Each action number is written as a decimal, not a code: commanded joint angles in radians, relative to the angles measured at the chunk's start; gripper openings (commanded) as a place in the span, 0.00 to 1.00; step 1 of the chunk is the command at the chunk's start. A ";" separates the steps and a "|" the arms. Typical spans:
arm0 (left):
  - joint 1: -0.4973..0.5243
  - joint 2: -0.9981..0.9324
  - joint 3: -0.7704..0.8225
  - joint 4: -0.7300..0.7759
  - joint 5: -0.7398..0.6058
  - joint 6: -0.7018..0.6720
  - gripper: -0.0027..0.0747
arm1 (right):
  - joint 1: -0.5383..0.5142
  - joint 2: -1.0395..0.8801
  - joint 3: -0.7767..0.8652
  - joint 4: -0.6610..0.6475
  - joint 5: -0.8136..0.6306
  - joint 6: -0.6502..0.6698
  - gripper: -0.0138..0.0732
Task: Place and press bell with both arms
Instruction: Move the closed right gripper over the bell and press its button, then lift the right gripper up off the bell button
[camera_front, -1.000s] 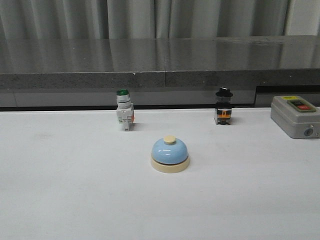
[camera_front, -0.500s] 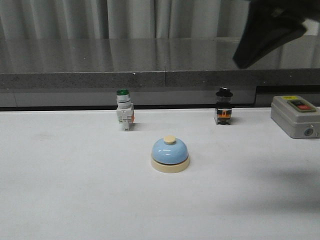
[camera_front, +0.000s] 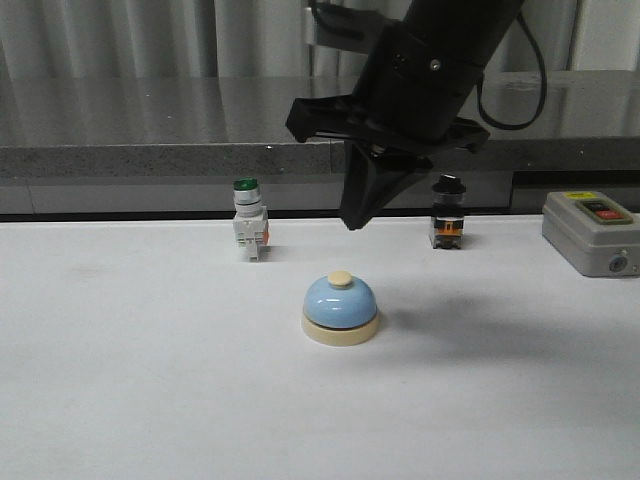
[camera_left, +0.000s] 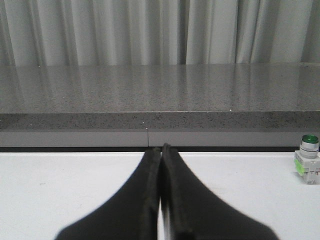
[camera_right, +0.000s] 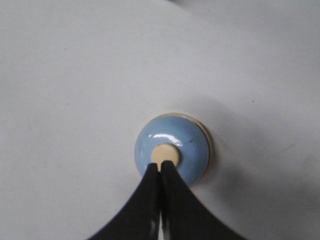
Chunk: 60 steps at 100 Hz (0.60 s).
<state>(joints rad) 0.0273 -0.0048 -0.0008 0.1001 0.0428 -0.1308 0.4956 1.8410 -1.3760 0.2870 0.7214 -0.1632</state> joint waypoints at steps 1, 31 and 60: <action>-0.007 -0.030 0.043 -0.001 -0.081 -0.010 0.01 | 0.000 -0.015 -0.058 0.002 -0.019 -0.012 0.09; -0.007 -0.030 0.043 -0.001 -0.081 -0.010 0.01 | 0.001 0.032 -0.066 0.002 -0.001 -0.012 0.09; -0.007 -0.030 0.043 -0.001 -0.081 -0.010 0.01 | 0.003 0.090 -0.066 0.002 0.027 -0.011 0.09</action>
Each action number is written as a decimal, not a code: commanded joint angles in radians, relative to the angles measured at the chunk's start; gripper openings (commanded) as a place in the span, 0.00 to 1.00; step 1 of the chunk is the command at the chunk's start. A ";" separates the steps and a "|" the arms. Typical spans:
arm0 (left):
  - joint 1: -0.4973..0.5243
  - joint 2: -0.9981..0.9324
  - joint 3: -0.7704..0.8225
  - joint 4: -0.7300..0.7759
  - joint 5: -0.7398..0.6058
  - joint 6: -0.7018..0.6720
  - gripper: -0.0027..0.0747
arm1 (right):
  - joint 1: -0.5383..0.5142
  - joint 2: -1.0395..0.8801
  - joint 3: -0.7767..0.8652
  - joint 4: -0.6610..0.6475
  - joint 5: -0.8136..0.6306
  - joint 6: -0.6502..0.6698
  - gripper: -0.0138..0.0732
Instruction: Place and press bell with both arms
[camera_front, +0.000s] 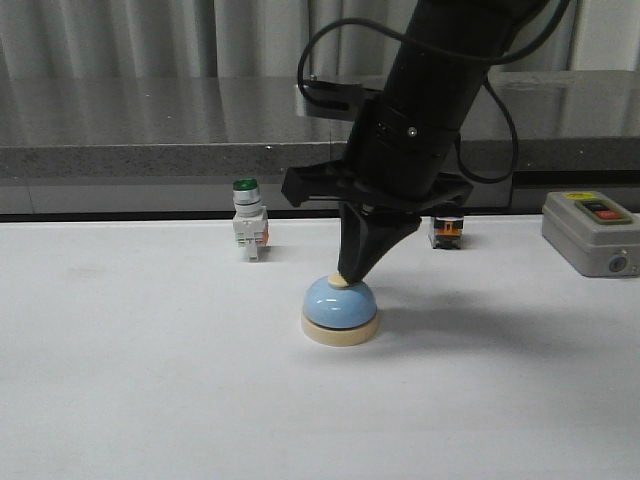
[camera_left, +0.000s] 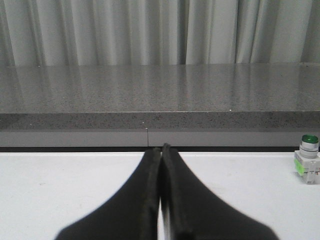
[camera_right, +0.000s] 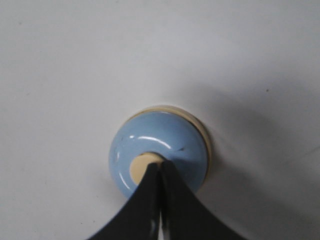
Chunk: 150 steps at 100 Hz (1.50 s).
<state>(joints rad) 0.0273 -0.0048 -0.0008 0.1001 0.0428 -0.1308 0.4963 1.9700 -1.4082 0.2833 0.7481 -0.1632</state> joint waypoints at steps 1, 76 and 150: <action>-0.007 -0.030 0.043 -0.001 -0.081 -0.010 0.01 | 0.002 -0.039 -0.034 0.006 0.001 -0.011 0.09; -0.007 -0.030 0.043 -0.001 -0.081 -0.010 0.01 | -0.021 -0.330 -0.082 -0.188 -0.002 0.089 0.09; -0.007 -0.030 0.043 -0.001 -0.081 -0.010 0.01 | -0.252 -0.964 0.450 -0.232 -0.134 0.132 0.09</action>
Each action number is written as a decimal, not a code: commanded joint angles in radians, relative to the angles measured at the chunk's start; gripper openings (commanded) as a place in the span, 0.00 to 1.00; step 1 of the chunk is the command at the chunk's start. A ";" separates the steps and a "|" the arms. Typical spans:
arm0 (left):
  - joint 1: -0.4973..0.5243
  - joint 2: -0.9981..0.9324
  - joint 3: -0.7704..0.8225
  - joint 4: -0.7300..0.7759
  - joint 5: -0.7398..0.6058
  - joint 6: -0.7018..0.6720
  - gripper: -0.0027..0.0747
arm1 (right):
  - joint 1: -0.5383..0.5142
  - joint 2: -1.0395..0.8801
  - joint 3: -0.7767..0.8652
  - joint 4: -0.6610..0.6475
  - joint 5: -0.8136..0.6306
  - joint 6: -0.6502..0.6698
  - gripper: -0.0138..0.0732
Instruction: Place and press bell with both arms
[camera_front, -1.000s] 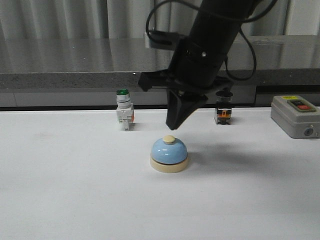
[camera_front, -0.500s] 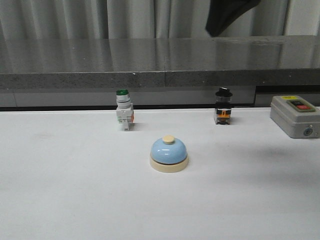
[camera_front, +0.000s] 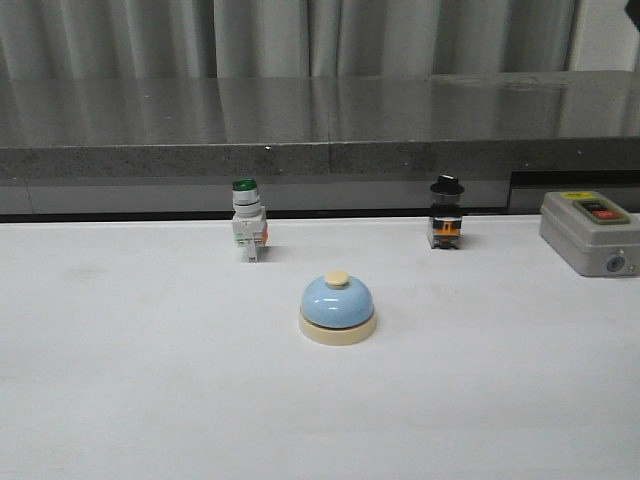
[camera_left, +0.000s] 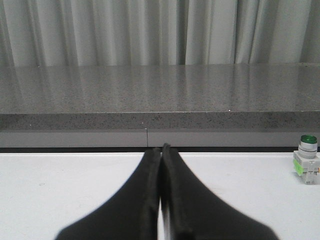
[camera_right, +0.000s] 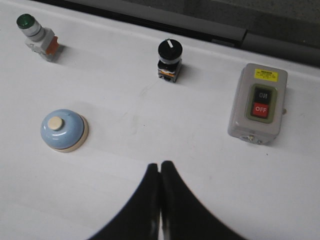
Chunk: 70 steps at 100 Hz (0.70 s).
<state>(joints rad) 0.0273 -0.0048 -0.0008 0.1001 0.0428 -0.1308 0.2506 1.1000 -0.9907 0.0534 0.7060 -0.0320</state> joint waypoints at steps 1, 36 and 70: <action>-0.007 -0.030 0.043 -0.001 -0.081 -0.010 0.01 | -0.006 -0.100 0.044 -0.002 -0.094 0.001 0.09; -0.007 -0.030 0.043 -0.001 -0.081 -0.010 0.01 | -0.006 -0.415 0.288 -0.002 -0.225 0.001 0.09; -0.007 -0.030 0.043 -0.001 -0.081 -0.010 0.01 | -0.006 -0.721 0.415 -0.002 -0.229 0.001 0.09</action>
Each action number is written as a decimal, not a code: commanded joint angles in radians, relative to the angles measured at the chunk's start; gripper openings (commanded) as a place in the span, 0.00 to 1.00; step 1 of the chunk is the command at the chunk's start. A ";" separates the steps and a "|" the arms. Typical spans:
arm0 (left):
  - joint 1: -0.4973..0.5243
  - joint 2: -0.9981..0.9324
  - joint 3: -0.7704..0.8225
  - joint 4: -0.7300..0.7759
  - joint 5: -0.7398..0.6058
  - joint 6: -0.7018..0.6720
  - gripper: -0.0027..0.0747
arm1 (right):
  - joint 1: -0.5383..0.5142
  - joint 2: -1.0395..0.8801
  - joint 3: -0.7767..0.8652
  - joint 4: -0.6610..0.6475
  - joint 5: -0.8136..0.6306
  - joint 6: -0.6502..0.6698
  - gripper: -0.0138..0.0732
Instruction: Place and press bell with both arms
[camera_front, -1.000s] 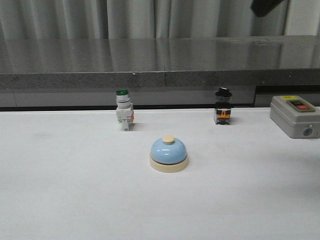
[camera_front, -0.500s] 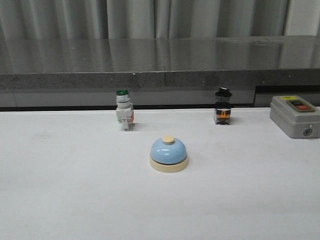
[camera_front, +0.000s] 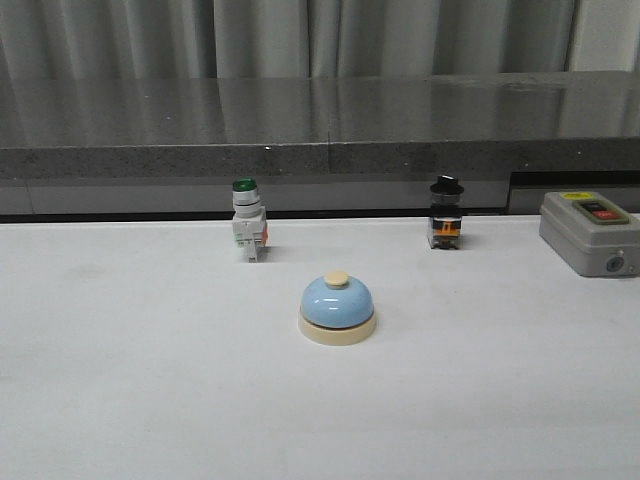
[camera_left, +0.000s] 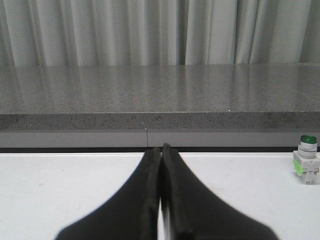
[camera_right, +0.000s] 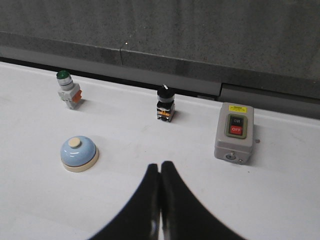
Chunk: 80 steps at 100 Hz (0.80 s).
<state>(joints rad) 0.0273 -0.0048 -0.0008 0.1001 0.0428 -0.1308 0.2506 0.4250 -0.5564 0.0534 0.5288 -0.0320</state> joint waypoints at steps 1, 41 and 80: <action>-0.007 -0.030 0.043 -0.001 -0.081 -0.010 0.01 | -0.006 -0.050 -0.019 -0.002 -0.049 0.001 0.09; -0.007 -0.030 0.043 -0.001 -0.081 -0.010 0.01 | -0.006 -0.076 -0.019 -0.002 -0.040 0.001 0.09; -0.007 -0.030 0.043 -0.001 -0.081 -0.010 0.01 | -0.006 -0.093 -0.014 -0.078 -0.042 0.001 0.09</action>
<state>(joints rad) 0.0273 -0.0048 -0.0008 0.1001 0.0428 -0.1308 0.2506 0.3437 -0.5519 0.0254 0.5564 -0.0320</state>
